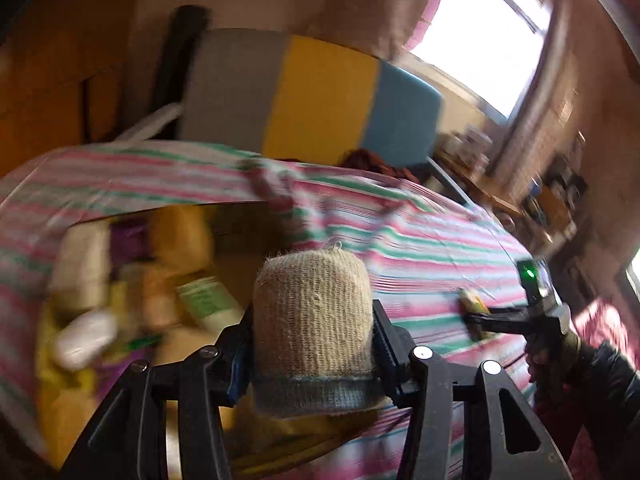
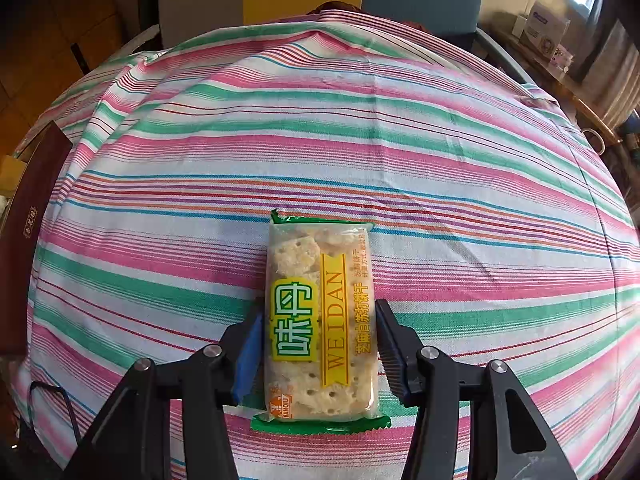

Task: Organize objects
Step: 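Carry the knitted sock bundle with the left gripper into the tray and release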

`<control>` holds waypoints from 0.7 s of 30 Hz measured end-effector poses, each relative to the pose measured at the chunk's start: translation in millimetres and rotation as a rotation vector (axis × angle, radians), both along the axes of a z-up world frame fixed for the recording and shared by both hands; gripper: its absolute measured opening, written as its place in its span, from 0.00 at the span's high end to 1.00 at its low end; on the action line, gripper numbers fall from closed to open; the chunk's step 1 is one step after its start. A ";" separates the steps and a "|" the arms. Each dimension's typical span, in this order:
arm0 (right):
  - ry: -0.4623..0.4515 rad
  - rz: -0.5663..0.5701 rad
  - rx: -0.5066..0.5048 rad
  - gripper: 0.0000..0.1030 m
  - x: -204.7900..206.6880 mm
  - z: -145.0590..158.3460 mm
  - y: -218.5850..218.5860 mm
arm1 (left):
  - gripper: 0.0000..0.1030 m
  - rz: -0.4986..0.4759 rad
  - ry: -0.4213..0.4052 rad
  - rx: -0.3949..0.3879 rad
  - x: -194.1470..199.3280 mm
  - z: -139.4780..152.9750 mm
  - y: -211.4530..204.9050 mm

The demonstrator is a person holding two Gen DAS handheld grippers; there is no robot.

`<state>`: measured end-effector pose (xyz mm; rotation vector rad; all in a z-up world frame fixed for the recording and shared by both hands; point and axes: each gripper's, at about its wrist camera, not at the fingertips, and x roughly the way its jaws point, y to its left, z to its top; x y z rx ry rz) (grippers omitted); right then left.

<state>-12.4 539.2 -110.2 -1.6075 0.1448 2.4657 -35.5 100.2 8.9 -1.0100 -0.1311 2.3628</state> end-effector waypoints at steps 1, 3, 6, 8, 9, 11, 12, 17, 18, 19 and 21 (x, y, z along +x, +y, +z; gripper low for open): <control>0.000 0.000 0.002 0.48 0.1 0.0 -0.6 | 0.50 0.024 -0.003 0.011 -0.8 -0.5 -17.0; -0.002 0.002 0.007 0.48 -0.3 0.0 -1.5 | 0.50 0.088 -0.009 0.031 -0.2 -2.1 -56.7; -0.003 0.003 0.009 0.48 -0.5 0.0 -1.6 | 0.50 0.135 -0.052 0.060 5.7 -8.0 -98.6; -0.004 0.006 0.014 0.48 -1.1 0.1 -2.0 | 0.50 0.127 -0.075 0.061 10.8 -13.5 -100.8; -0.004 0.006 0.014 0.48 -1.2 0.2 -1.9 | 0.50 0.105 -0.082 0.061 12.1 -15.0 -94.8; -0.004 0.007 0.015 0.48 -1.2 0.3 -2.0 | 0.50 0.049 -0.084 0.057 12.5 -18.3 -75.0; -0.004 0.007 0.017 0.48 -1.5 0.3 -2.8 | 0.50 0.023 -0.086 0.051 11.2 -19.9 -62.8; -0.004 0.007 0.019 0.48 0.3 1.0 -2.6 | 0.50 -0.102 -0.110 -0.041 -0.9 -36.9 0.4; -0.004 0.007 0.018 0.48 0.4 1.1 -2.6 | 0.50 -0.119 -0.117 -0.060 -1.8 -41.3 9.7; -0.004 0.007 0.018 0.48 0.4 1.1 -2.7 | 0.50 -0.124 -0.121 -0.085 -3.7 -48.4 16.2; -0.004 0.008 0.021 0.48 0.4 1.1 -2.9 | 0.50 -0.146 -0.160 -0.141 -8.8 -64.3 27.9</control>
